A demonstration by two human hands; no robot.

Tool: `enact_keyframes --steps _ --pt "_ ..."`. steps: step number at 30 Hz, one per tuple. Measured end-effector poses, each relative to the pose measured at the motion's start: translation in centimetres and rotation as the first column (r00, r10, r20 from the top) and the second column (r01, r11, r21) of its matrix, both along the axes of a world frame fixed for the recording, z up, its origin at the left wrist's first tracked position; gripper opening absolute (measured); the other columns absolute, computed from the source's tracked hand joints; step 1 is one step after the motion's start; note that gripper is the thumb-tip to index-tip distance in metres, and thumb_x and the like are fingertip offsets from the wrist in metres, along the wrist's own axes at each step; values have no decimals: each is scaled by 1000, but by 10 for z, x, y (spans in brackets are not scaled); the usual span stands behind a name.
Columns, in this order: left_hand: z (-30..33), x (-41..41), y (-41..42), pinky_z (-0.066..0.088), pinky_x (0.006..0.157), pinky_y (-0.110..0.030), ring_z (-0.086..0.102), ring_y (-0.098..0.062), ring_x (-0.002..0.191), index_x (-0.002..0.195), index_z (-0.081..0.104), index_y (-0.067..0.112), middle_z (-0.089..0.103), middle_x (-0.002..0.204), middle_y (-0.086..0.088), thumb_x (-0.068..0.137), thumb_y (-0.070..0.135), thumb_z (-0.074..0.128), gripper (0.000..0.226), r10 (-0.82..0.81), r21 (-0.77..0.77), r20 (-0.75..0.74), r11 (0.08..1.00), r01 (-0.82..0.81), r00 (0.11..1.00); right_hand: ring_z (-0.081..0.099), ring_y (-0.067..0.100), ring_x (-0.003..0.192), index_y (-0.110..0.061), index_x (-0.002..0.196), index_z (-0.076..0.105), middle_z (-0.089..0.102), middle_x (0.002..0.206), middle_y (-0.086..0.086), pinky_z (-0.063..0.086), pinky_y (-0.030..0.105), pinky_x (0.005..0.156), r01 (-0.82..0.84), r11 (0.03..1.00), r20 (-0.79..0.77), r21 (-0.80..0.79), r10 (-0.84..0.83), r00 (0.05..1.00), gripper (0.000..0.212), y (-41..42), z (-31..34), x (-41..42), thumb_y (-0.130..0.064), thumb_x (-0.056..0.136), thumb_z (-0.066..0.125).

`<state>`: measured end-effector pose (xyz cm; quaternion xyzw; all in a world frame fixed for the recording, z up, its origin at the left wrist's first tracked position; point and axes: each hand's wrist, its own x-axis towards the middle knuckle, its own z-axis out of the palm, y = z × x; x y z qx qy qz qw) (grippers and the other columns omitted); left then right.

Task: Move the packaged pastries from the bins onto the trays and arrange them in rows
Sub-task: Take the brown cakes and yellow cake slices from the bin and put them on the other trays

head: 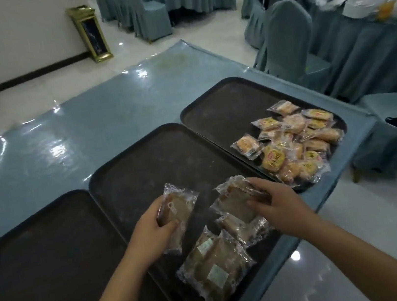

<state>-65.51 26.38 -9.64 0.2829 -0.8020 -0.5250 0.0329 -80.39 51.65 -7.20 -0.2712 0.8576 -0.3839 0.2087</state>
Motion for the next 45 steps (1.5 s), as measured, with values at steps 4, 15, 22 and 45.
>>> enact_keyframes --steps 4,15,22,45 --pt "-6 -9 -5 50 90 -26 62 -7 108 135 51 44 63 116 22 88 8 63 60 -16 -153 98 988 31 995 63 11 102 -31 135 54 64 107 -16 51 36 91 -81 996 -127 49 87 988 46 -44 -17 -45 -16 92 62" --pt "-79 0 118 -12 122 -42 -25 -17 149 154 -5 49 -26 160 11 92 74 33 77 -2 -364 508 906 217 861 -15 11 150 -50 151 -8 -6 164 -8 -2 53 120 -569 628 -181 531 740 648 78 4 -123 -85 -82 86 23" --pt "-83 -29 120 -13 122 -40 -22 -12 148 155 4 49 -15 165 8 86 81 12 77 329 -390 526 913 -122 784 2 22 151 -47 153 11 8 165 0 3 53 120 -558 715 -142 421 659 738 72 -21 -121 -119 -78 87 16" --pt "4 97 130 8 124 -41 -5 -10 152 151 23 48 8 165 14 93 50 59 68 572 -338 239 807 -485 785 42 12 131 -34 137 52 51 140 -12 35 35 110 -724 686 -59 78 728 683 52 -88 -30 -2 -55 89 55"
